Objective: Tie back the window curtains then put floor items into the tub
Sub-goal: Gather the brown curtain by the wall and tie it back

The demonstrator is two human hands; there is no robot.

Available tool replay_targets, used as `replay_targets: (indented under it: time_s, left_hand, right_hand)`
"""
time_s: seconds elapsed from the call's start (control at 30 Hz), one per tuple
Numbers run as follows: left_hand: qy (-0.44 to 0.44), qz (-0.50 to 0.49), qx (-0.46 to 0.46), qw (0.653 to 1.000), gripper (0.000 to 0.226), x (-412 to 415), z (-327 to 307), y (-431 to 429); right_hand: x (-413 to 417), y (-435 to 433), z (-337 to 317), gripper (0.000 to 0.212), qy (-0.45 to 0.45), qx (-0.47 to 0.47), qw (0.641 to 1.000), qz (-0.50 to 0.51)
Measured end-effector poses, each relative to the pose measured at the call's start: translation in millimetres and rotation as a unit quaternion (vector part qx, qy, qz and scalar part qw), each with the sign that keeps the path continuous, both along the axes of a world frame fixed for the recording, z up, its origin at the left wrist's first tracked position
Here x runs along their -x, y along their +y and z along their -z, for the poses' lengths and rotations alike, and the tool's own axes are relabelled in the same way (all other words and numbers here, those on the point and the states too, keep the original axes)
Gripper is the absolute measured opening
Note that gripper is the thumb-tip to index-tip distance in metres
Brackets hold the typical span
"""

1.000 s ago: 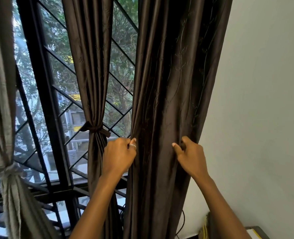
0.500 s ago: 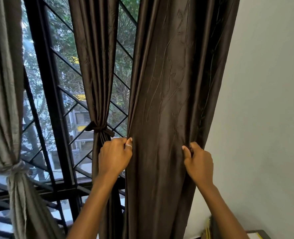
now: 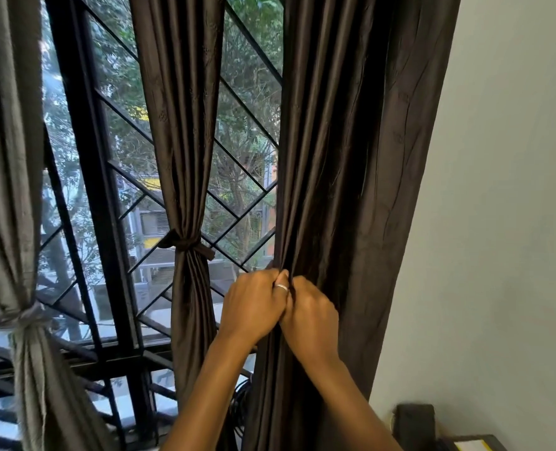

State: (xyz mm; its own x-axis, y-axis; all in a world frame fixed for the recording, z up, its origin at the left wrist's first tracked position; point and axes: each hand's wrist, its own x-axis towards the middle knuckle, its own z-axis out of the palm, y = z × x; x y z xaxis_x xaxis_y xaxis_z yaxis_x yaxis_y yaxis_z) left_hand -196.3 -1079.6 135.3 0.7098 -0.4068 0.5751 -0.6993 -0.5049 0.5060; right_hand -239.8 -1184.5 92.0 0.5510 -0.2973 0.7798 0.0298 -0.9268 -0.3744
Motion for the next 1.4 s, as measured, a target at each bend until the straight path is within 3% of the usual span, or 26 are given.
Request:
replay_targets:
  time_s: [0.23,0.43,0.53,0.8,0.93,1.03,1.1,1.23,1.3,1.4]
  left_hand:
    - [0.029,-0.012,0.001,0.999,0.045,10,-7,1]
    - [0.056,-0.091,0.003,0.994,0.067,21,-20,-10]
    - [0.069,-0.123,0.006,0.99,0.063,21,-22,-14]
    - [0.079,-0.128,0.015,0.989,0.05,12,-14,-18]
    - [0.063,-0.133,0.007,0.989,0.047,4,-11,-10]
    - [0.073,-0.116,0.028,0.99,0.051,-5,-12,1]
    - [0.071,-0.103,0.035,0.992,0.055,-7,-13,7]
    - [0.066,-0.094,0.042,0.993,0.057,-12,-11,14]
    - [0.072,-0.091,0.042,0.992,0.057,-15,-9,16]
    - [0.071,-0.09,0.039,0.993,0.057,-18,-8,17]
  right_hand:
    - [-2,2,7,0.011,0.02,-0.011,1.0,0.004]
    - [-5,5,11,0.026,0.003,0.006,1.0,-0.002]
    - [-7,5,13,0.038,-0.032,0.03,0.999,0.003]
    - [-10,1,18,0.025,0.004,0.035,0.999,0.02]
    - [-7,-5,14,0.01,0.013,0.018,0.998,-0.057]
    - [-3,-17,13,0.034,0.044,-0.051,0.991,-0.114]
    - [1,-31,11,0.041,-0.01,-0.103,0.991,-0.08]
    - [16,-66,-3,0.031,-0.144,-0.178,0.973,0.019]
    - [23,-85,-11,0.034,-0.156,-0.199,0.963,0.09]
    - [24,-114,-20,0.068,-0.086,-0.246,0.953,0.151]
